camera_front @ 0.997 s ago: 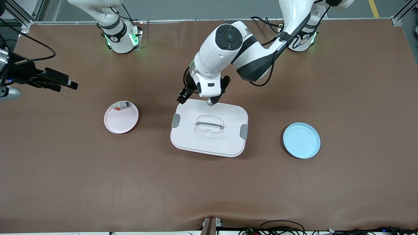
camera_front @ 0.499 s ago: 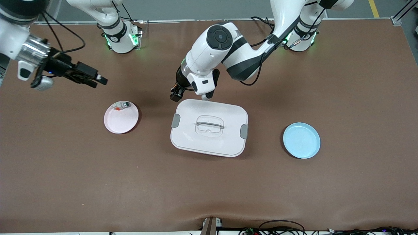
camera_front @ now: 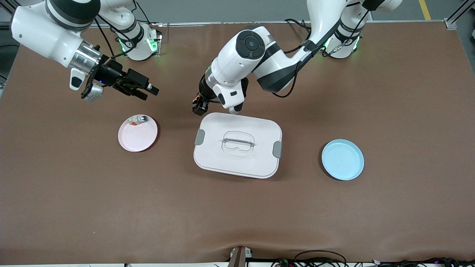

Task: Transfer orange switch to right arm and place
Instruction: 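Close the right gripper on the orange switch beside the left gripper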

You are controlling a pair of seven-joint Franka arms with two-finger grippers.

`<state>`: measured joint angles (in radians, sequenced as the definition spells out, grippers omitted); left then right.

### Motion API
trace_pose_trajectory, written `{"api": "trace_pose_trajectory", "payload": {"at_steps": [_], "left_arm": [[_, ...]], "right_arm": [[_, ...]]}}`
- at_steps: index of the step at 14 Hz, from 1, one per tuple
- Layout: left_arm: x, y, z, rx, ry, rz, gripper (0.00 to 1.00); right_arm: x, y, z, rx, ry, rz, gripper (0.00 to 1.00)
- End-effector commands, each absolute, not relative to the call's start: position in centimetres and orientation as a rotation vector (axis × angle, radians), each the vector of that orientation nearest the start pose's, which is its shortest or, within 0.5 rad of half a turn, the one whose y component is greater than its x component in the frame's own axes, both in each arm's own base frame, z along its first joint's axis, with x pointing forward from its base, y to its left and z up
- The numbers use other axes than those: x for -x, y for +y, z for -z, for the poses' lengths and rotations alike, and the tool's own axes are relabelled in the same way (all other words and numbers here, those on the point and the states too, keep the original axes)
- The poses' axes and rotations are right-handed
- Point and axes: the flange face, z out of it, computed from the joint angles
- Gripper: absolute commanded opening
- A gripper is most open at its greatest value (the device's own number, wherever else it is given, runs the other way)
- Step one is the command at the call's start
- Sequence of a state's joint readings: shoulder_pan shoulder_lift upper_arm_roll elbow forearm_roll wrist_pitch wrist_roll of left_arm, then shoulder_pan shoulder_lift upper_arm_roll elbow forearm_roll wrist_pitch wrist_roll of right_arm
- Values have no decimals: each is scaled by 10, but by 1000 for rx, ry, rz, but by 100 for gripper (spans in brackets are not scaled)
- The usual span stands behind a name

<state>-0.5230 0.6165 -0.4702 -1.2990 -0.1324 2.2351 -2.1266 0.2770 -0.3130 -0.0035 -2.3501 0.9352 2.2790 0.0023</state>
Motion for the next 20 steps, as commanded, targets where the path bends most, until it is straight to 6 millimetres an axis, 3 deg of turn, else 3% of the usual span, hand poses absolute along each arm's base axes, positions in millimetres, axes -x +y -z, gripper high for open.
{"api": "trace_pose_trajectory", "payload": {"at_steps": [1, 5, 9, 14, 18, 20], "left_arm": [[-483, -582, -458, 2710, -2158, -683, 0], [-486, -579, -460, 2707, -2169, -679, 0], [-491, -576, -461, 2703, -2181, -675, 0], [-493, -573, -461, 2699, -2188, -673, 0], [-494, -573, -461, 2697, -2191, -675, 0], [-496, -571, -460, 2694, -2195, -673, 0]], "right_arm": [[-449, 167, -475, 2252, 378, 148, 100], [-445, 212, -451, 2215, 403, 166, 100], [-446, 225, -419, 2214, 358, 144, 100], [-440, 242, -411, 2195, 376, 138, 100], [-426, 279, -396, 2207, 409, 172, 100], [-425, 283, -394, 2191, 427, 164, 100]]}}
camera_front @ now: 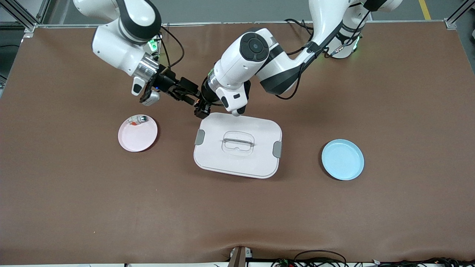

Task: Transfer orange switch to right arm and place
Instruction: 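Close the right gripper on the orange switch beside the left gripper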

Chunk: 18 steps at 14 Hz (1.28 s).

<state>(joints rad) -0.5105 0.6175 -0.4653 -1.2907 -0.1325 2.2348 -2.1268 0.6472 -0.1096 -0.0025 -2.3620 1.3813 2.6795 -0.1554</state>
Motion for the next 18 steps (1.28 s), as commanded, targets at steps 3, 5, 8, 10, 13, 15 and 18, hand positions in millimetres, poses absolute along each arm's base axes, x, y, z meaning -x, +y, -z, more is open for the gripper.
{"api": "trace_pose_trajectory", "payload": {"at_steps": [3, 5, 8, 10, 13, 15, 18], "left_arm": [[-496, -571, -460, 2696, -2193, -672, 0], [-496, -571, -460, 2697, -2193, -670, 0], [-496, -571, -460, 2697, -2193, -670, 0], [-499, -568, -460, 2691, -2202, -671, 4], [-503, -564, -460, 2684, -2214, -668, 75], [-504, -562, -464, 2697, -2202, -652, 100], [-514, -548, -473, 2681, -2221, -634, 100]], "right_arm": [[-424, 285, -394, 2197, 399, 174, 55], [-425, 284, -396, 2193, 399, 178, 15], [-426, 286, -401, 2184, 401, 181, 0], [-427, 287, -401, 2183, 402, 178, 0], [-427, 287, -400, 2184, 402, 177, 0], [-427, 288, -400, 2187, 387, 181, 0], [-430, 291, -396, 2206, 347, 196, 0]]}}
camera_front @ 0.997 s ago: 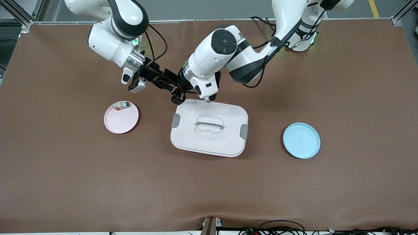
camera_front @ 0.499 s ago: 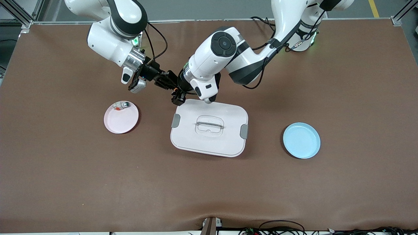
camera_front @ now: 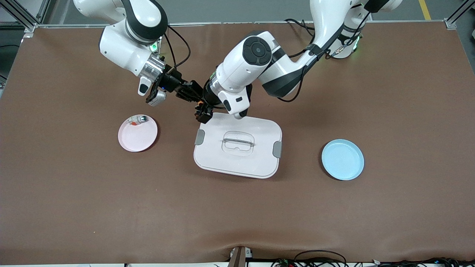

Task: Transfer orange switch to right arm and place
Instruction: 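Open the left gripper and withdraw it while the right gripper lowers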

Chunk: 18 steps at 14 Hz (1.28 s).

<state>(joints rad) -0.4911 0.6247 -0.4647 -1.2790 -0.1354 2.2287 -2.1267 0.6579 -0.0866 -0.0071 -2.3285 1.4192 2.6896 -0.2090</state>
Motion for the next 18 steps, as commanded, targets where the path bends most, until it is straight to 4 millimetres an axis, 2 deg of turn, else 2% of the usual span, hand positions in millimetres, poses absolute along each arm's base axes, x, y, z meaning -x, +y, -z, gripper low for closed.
{"api": "trace_pose_trajectory", "payload": {"at_steps": [1, 3, 5, 7, 10, 11, 12, 14, 18], "left_arm": [[-521, -538, -481, 2680, -2238, -621, 100], [-528, -522, -494, 2701, -2215, -583, 100], [-537, -498, -510, 2740, -2149, -536, 100], [-550, -468, -524, 2771, -2081, -487, 100], [-568, -417, -542, 2908, -1847, -352, 100], [-567, -407, -552, 2971, -1722, -259, 100], [-569, -399, -553, 3006, -1607, -175, 100], [-586, -355, -560, 3066, -1372, -66, 100], [-611, -261, -574, 3161, -928, -29, 100]], "right_arm": [[-432, 292, -395, 2215, 303, 218, 0], [-433, 292, -390, 2243, 206, 260, 0], [-435, 291, -383, 2271, 58, 325, 0], [-436, 289, -377, 2286, -9, 354, 0], [-437, 283, -368, 2336, -176, 404, 0], [-438, 281, -364, 2359, -239, 414, 0], [-439, 277, -362, 2377, -274, 420, 0], [-445, 264, -359, 2440, -414, 438, 0], [-460, 228, -355, 2540, -706, 385, 0]]}}
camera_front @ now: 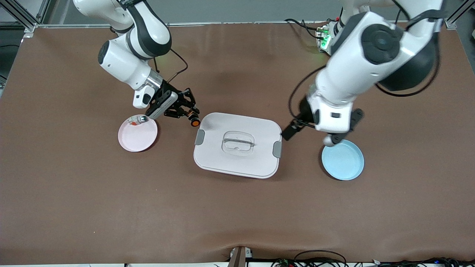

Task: Transfer orange switch to right arm and place
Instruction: 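Open the left gripper and withdraw it while the right gripper lowers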

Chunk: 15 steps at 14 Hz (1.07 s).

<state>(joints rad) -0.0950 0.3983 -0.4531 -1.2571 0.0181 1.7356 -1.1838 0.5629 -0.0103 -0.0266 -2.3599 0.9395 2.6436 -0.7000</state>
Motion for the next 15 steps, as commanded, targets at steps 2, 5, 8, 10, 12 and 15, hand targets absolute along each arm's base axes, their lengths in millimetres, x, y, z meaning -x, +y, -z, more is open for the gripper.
{"api": "trace_pose_trajectory", "payload": {"at_steps": [2, 5, 8, 10, 12, 15], "left_arm": [[-620, -219, -575, 3169, -782, -47, 100], [-625, -175, -580, 3075, -559, 45, 100], [-630, -125, -590, 3052, -373, 62, 100], [-628, -101, -595, 3049, -285, 37, 100], [-621, -79, -612, 3042, -236, 48, 100], [-610, -66, -624, 3028, -205, 12, 100]], "right_arm": [[-470, 197, -354, 2602, -898, 291, 0], [-478, 158, -358, 2635, -1240, 181, 0], [-488, 120, -355, 2524, -1576, 208, 0], [-490, 99, -351, 2448, -1708, 217, 0], [-488, 86, -345, 2376, -1818, 217, 0], [-483, 69, -324, 2275, -1974, 221, 0]]}}
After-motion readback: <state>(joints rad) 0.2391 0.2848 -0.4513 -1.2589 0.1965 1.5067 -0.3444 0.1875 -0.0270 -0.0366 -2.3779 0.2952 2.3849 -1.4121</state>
